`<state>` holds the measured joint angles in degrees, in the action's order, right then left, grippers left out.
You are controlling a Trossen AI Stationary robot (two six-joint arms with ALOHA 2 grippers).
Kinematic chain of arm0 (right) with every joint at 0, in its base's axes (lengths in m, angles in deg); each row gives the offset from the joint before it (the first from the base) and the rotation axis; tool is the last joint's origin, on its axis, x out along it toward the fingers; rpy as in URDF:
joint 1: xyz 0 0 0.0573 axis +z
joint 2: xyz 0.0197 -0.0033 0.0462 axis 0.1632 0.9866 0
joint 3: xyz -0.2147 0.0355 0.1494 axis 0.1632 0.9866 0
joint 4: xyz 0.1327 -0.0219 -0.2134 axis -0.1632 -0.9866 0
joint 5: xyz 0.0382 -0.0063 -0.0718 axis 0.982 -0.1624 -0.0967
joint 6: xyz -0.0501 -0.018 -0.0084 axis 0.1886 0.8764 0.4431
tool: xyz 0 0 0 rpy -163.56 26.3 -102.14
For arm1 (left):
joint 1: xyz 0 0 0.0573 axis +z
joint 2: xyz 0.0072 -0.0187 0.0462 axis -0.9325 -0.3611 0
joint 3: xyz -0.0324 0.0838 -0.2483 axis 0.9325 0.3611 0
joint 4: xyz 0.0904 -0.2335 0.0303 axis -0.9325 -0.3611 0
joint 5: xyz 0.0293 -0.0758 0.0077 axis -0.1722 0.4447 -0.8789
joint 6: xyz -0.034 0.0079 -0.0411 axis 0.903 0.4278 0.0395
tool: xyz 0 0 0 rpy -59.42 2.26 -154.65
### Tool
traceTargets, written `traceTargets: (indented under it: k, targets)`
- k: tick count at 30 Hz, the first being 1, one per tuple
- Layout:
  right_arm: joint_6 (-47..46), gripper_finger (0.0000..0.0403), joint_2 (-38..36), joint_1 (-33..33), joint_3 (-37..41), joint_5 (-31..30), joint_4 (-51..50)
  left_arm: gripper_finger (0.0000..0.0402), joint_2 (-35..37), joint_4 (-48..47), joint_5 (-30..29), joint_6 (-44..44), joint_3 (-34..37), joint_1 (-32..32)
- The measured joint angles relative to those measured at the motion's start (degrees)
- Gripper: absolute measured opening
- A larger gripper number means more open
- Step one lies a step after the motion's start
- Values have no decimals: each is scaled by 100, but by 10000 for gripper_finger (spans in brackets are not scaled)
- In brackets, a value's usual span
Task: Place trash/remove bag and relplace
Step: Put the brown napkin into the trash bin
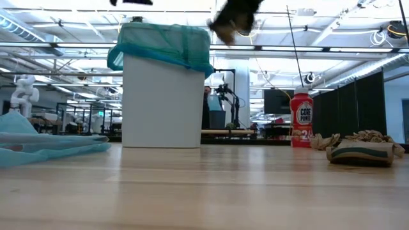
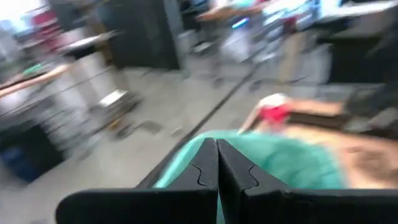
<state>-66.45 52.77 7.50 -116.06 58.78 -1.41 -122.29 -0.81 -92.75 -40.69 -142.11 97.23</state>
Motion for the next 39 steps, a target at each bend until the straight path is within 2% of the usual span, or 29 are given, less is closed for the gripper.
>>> traceTargets:
  k: [4, 10, 13, 15, 19, 26, 30, 39]
  targets:
    - [548, 1, 0, -257, -530, 23, 716, 0, -62, -588, -853, 333, 16, 132]
    - [972, 0, 90, -880, -772, 21, 1945, 0, -186, -606, -1665, 622, 242, 515]
    - [1015, 0, 246, -1165, -780, 69, 2460, 0, -210, -597, -2409, 746, 279, 688]
    - [917, 0, 398, -1343, -778, 317, 2752, 0, -209, -535, -2695, 773, 280, 774]
    - [548, 0, 840, -1596, -778, 813, 3179, 0, -268, -549, -2715, 910, 280, 898]
    - [145, 14, 1602, -1734, -1218, 784, 3036, 0, -710, -961, -2499, 1226, 280, 1167]
    - [166, 64, 1747, -1711, -1599, 783, 2551, 0, -1067, -921, -2200, 1235, 280, 1277]
    - [151, 223, 1616, -1717, -2143, 781, 1667, 0, -1663, -261, -1097, 1086, 271, 1331]
